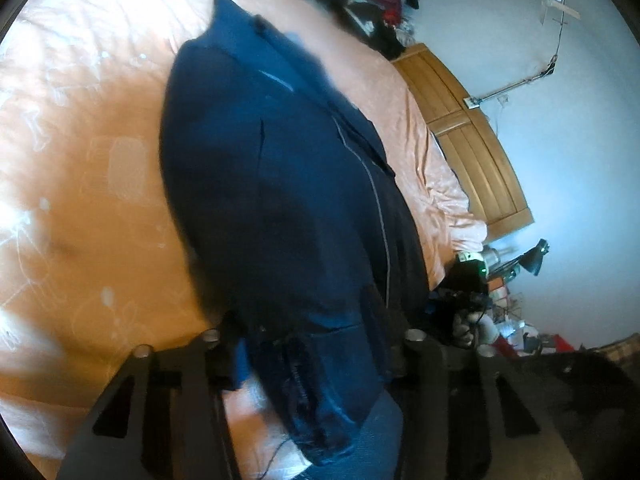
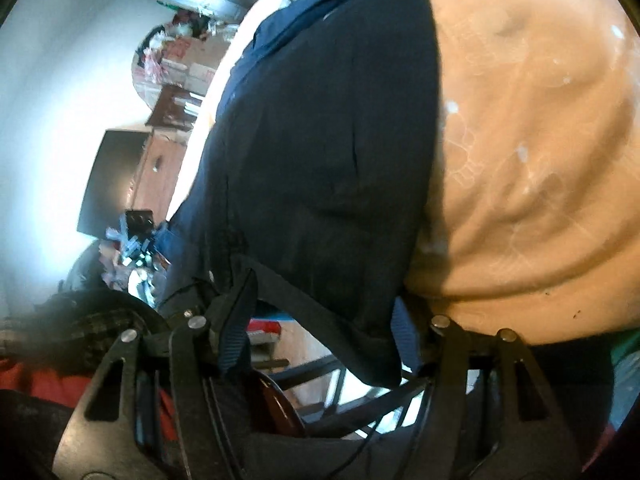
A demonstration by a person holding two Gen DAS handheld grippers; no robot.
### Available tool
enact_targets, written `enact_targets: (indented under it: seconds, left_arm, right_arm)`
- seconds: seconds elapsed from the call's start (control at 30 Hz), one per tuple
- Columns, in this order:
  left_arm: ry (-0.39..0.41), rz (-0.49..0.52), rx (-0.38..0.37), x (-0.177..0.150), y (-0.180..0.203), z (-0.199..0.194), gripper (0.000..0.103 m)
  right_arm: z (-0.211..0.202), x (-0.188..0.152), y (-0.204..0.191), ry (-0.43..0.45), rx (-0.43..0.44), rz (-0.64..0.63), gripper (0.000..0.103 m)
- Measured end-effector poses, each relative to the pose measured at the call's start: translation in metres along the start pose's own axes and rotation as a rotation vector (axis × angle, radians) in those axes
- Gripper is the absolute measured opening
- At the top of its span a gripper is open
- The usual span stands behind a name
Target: Fold small clothes
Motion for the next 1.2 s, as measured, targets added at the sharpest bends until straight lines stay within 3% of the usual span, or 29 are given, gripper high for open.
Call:
enact_targets:
  seconds: [0.07, 0.13, 0.27, 0.43, 0.5, 0.6, 0.8, 0.87, 0.9, 0.93, 1.0, 1.1, 1.2]
  left_arm:
    - [0.0, -0.005, -0.014, 0.002, -0.002, 0.002, 0.034]
    - [-0.02, -0.004, -0.037, 0.003, -0.001, 0.01, 0.034]
    - [-0.04, 0.028, 0.019, 0.001, -0.001, 0.02, 0.029]
    - [-0.037, 0.078, 0.076, -0.006, 0.004, 0.012, 0.021]
    - [-0.034, 0.072, 0.075, -0.004, 0.002, 0.016, 0.02]
    - [-0.017, 0.039, 0.041, 0.001, -0.002, 0.023, 0.019]
    - [0.021, -0.038, -0.021, 0.006, -0.01, 0.023, 0.019]
    - [0.02, -0.048, -0.029, 0.007, -0.011, 0.022, 0.019]
    - [0.016, -0.036, -0.014, 0.006, -0.01, 0.023, 0.017]
    - [0.017, -0.019, 0.011, 0.005, -0.008, 0.024, 0.012]
    - [0.031, 0.007, 0.006, 0.002, 0.003, 0.021, 0.006]
    - [0.09, 0.033, -0.088, 0.003, 0.035, 0.004, 0.003]
    - [0.134, 0.03, -0.173, 0.014, 0.057, -0.007, 0.003]
  right_arm:
    - [0.009, -0.002, 0.006, -0.012, -0.001, 0.014, 0.062]
    - [0.023, -0.002, 0.011, -0.017, -0.008, 0.032, 0.062]
    - [0.022, -0.003, 0.014, 0.002, 0.01, 0.05, 0.062]
    - [0.0, -0.003, -0.002, 0.03, 0.006, -0.019, 0.033]
    - [0.007, -0.003, 0.002, 0.001, -0.017, -0.014, 0.033]
    - [0.025, -0.005, 0.012, -0.044, -0.037, 0.01, 0.043]
    - [0.021, -0.01, 0.009, -0.024, -0.052, 0.005, 0.048]
    - [0.016, -0.012, 0.008, -0.017, -0.056, 0.001, 0.038]
    - [0.013, -0.011, 0.005, -0.009, -0.066, -0.009, 0.018]
    - [0.009, -0.009, 0.001, 0.007, -0.055, -0.013, 0.012]
    - [0.001, 0.0, -0.016, 0.06, -0.019, -0.027, 0.009]
    - [-0.023, 0.02, -0.047, 0.178, 0.074, -0.057, 0.008]
    - [-0.035, 0.038, -0.064, 0.239, 0.113, -0.079, 0.008]
Point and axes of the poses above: each gripper's, at about its wrist camera, not at the fingertips, and z roughly the way its jaws point, y to its right, x to its top, the point moved 6 cm from there along z, roughly the way its jaws point, and after that the axes turned 15 degrees about -z, right-handed, at the moved point
